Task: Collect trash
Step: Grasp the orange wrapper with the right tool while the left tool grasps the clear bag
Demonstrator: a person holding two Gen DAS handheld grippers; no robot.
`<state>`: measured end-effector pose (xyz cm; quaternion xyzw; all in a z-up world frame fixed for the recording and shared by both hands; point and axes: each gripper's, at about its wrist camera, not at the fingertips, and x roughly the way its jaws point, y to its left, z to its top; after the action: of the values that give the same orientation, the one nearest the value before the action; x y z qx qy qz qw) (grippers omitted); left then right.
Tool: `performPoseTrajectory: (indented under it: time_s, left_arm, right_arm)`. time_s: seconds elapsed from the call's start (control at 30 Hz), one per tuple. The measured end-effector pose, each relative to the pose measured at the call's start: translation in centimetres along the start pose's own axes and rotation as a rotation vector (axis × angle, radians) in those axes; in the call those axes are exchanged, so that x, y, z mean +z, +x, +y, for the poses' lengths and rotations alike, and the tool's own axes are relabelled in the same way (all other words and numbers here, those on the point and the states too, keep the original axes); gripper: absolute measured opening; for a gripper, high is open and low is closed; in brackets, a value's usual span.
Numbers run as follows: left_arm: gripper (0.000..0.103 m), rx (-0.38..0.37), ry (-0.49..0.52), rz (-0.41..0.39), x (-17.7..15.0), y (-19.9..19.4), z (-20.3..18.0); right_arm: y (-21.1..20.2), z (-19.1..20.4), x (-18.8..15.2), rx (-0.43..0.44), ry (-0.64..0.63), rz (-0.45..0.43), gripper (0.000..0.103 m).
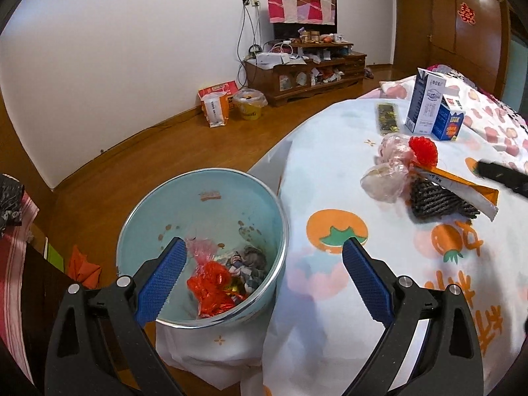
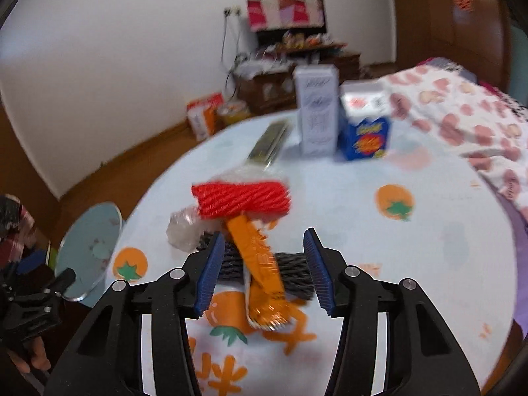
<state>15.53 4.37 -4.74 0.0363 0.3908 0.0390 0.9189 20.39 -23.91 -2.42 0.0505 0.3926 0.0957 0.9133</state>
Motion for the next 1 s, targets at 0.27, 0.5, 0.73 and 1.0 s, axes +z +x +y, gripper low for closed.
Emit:
performPoseTrajectory:
  time_s: [0.27,0.5,0.73,1.0]
  left_arm:
    - [0.093,-0.021,0.035,0.014,0.8,1.7,-1.7]
    - [0.093,-0.098,0.048,0.003,2.8,3.3,-4.6]
    - [0.093,-0.174,0.096,-0.033,5.7,5.9,-9.1]
    - [0.08,-0.202,0.143,0.02,7.4,10.6,-13.8]
  right_arm:
    - [3.4,0.0,-2.0,0.018,-0.032,0.111,0.011]
    - [-1.8,-2.6,-2.4,0.017,-0.012,0.0,0.011]
    - [-4.8,-9.5,-4.8,-0.262,0.086,-0.071,0.011]
    - [-3.9,-13.8,-7.3,-0.298,0.227,-0.047,0.011]
